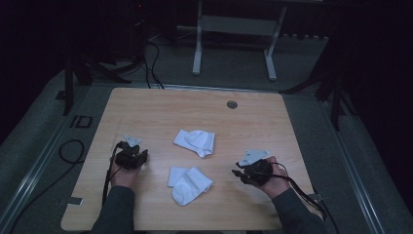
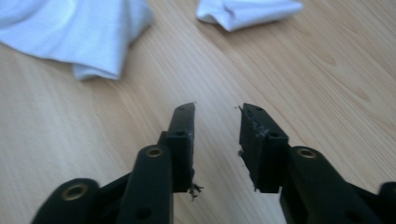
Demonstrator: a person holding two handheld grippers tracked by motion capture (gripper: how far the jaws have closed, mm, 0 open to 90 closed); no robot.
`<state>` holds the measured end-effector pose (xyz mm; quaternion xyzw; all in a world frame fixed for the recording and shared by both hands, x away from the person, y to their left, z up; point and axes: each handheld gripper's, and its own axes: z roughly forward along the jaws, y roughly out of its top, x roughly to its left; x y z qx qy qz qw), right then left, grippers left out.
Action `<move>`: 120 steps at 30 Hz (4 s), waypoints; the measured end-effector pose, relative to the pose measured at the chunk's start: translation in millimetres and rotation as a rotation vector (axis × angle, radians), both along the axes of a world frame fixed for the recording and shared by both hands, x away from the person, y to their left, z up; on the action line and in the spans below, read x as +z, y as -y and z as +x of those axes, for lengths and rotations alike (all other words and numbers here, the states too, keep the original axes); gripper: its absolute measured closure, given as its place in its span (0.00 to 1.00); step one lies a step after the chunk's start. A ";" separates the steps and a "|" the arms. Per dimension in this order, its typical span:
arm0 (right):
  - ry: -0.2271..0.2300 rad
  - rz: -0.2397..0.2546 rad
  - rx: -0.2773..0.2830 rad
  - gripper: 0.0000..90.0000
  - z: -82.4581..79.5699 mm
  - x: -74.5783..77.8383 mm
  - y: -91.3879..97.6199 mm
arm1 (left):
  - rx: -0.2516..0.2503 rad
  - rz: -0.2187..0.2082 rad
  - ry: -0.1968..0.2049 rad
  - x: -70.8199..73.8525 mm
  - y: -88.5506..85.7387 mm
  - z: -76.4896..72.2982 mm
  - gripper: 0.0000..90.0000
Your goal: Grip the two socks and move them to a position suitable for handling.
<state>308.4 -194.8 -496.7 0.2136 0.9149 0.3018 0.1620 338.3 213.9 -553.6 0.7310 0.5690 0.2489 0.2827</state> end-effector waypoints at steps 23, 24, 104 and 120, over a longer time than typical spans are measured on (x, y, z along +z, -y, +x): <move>-0.017 0.018 0.190 0.85 -3.7 -9.1 -96.2 | -0.178 -0.074 0.013 13.5 29.7 -37.8 1.00; -0.022 0.026 0.189 0.85 -2.4 -9.6 -96.8 | -0.203 -0.068 0.004 12.9 34.8 -39.4 1.00; -0.136 0.008 0.231 0.60 -32.3 -33.9 -95.9 | -0.390 0.008 -0.020 -1.0 79.4 -53.4 1.00; -0.129 -0.003 0.169 0.93 -25.6 -42.9 -95.0 | -0.400 0.019 -0.012 -1.6 80.3 -53.6 1.00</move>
